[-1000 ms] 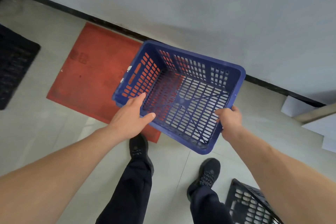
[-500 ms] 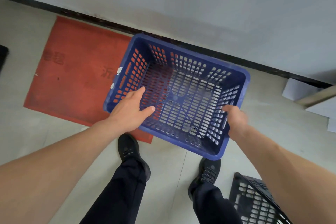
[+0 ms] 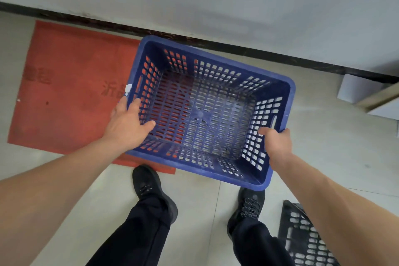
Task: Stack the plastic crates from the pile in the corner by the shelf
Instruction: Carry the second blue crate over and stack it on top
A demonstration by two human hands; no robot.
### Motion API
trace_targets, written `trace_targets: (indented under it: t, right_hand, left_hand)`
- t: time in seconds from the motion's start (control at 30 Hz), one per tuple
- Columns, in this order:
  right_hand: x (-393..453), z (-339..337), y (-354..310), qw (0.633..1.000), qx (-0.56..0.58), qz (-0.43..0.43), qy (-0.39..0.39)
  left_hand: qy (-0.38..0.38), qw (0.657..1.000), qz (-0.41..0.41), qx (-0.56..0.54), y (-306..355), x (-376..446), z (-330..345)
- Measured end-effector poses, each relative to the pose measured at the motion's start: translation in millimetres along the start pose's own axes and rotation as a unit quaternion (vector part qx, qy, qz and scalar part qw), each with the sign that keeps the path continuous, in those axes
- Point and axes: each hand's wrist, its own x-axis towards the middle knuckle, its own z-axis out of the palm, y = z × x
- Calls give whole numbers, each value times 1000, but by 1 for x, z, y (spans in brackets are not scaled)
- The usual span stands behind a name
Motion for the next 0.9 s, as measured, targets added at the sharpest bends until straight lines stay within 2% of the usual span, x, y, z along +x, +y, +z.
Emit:
trace_targets:
  t: [0.13,0.23,0.37,0.47,0.57,0.63,0.77,0.9]
  right_hand:
    - [12,7,6,999,-23,-14,27]
    - [19,10,10,999,-27,-27,39]
    - [26,9,13,999,-21,-25,26]
    - [28,5,10,999,20,-3,30]
    - [26,5,7,997,62,-4,54]
    - [21,14,7,996,77,-2,42]
    - [8,36,14,998,54,-11,-2]
    - [6,46,17,999,21,-35,-5]
  left_hand:
    - [-36,995,-84,-46,-9,24,4]
    - [-44,987,-114,-102,-12,38,7]
    - [-20,968,-161,-190,-15,52,10]
    - [28,938,-210,-276,-4,49,-2]
    - [91,931,-217,-280,-2,40,-12]
    - [103,925,-220,-293,-8,34,-18]
    - [-6,900,-265,-347,-37,30,-23]
    - [-38,918,-214,-333,-40,37,-17]
